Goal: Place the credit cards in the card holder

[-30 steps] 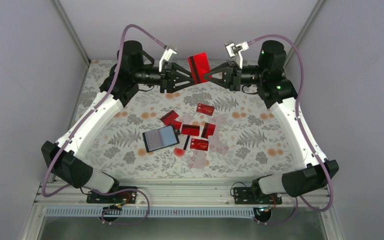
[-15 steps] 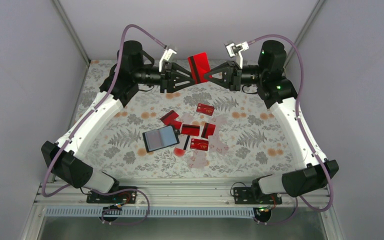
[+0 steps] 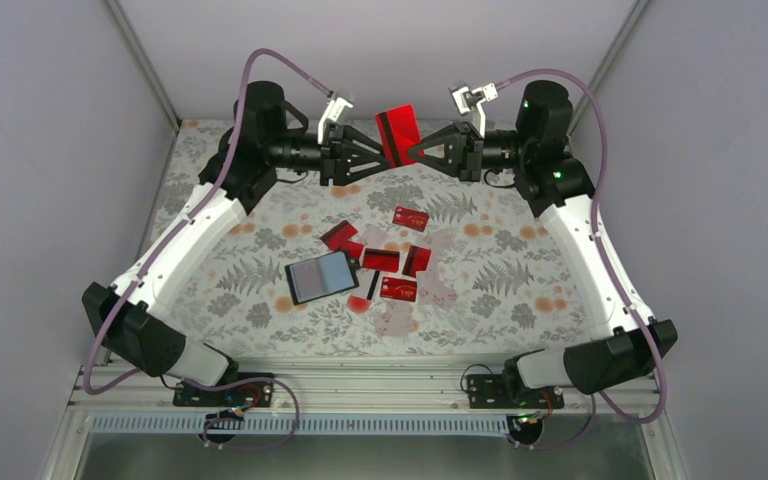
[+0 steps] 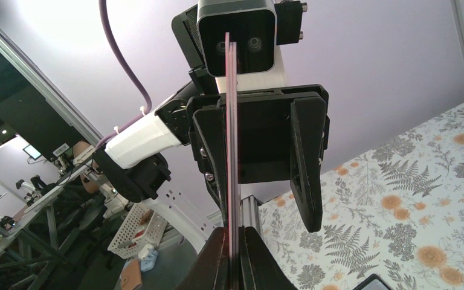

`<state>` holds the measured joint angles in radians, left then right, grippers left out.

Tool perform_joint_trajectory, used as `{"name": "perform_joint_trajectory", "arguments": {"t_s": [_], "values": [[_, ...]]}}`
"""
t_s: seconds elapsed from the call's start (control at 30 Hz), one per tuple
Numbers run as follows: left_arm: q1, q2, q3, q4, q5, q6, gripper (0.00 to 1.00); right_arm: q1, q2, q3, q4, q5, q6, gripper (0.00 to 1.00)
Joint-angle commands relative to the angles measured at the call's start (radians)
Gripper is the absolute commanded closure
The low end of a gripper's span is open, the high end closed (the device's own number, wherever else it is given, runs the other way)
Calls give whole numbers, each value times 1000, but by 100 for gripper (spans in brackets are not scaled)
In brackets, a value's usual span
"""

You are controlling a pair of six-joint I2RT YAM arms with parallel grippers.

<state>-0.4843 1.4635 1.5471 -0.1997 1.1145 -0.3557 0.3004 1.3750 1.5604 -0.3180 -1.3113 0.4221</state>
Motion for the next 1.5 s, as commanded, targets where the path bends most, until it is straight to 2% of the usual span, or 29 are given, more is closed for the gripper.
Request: {"name": "perform_joint_trajectory", "arguments": {"t_s": [0.0, 0.7, 0.83, 1.0, 1.13, 1.33, 1.47], "values": [[15, -12, 4, -11, -28, 8, 60, 5, -44, 45, 19, -50, 7, 96], [33, -7, 28, -27, -16, 15, 60, 8, -29, 49, -6, -26, -11, 97], [33, -17, 26, 0, 0, -8, 59, 9, -4, 63, -112, 114, -63, 96], [30, -42, -25, 103, 37, -81, 59, 10, 7, 31, -78, 98, -19, 96], [8, -36, -29, 119, 49, -91, 60, 16, 14, 38, -47, 69, 1, 96], [-18, -9, 1, 104, 52, -82, 70, 24, 14, 44, -47, 75, -5, 96], [-23, -8, 2, 96, 54, -76, 85, 24, 10, 45, -46, 83, -8, 96]]}}
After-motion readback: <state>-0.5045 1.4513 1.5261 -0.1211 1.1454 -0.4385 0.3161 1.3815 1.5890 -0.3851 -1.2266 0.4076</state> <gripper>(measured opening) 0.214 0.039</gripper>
